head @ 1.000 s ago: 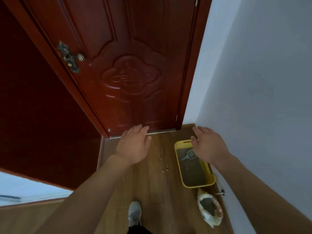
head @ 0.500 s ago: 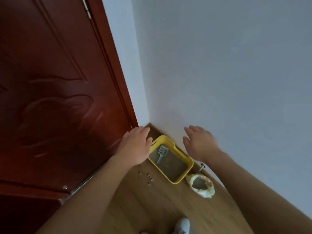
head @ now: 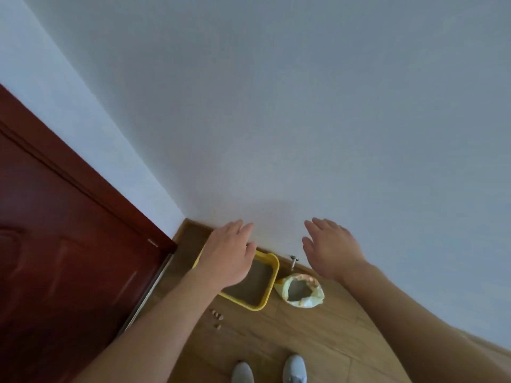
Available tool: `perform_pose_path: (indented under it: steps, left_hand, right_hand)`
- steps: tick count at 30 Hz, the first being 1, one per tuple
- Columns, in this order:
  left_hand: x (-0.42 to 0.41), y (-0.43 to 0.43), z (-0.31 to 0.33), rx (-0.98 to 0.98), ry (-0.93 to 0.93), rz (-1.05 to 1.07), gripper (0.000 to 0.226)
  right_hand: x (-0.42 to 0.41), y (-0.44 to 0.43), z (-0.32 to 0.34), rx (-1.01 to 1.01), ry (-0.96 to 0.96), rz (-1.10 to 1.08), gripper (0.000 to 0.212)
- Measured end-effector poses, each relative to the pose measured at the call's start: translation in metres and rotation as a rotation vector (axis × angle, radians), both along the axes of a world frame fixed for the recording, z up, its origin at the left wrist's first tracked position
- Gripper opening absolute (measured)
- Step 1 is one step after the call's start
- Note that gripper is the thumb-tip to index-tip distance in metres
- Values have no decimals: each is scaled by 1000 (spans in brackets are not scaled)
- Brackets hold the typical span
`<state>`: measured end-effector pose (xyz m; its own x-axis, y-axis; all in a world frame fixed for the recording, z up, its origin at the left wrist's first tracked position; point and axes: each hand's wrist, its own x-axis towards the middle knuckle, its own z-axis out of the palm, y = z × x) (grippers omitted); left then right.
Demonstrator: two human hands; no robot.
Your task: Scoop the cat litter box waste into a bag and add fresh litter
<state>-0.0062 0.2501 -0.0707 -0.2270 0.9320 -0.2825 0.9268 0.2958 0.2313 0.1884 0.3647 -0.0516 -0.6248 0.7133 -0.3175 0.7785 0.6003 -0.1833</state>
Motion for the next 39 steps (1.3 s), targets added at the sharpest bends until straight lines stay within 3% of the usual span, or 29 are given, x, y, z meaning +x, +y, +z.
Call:
perform_pose_path:
  steps: [9, 21, 25, 30, 39]
  left_hand:
    - [47, 68, -148, -28, 1, -174, 54]
    - [110, 97, -536, -58, -90, -296, 56]
    - [108, 102, -629, -56, -117, -325, 57]
    - [95, 111, -690, -71, -65, -372, 58]
    - [91, 105, -727, -137, -163, -309, 56]
  right_hand:
    - [60, 26, -149, 5, -9, -99, 46]
    - [120, 36, -531, -36, 15, -132, 49]
    - [127, 46, -626, 17, 27, -63, 49]
    - [127, 46, -695, 29, -21, -4, 54]
    - [142, 50, -746, -12, -16, 55, 54]
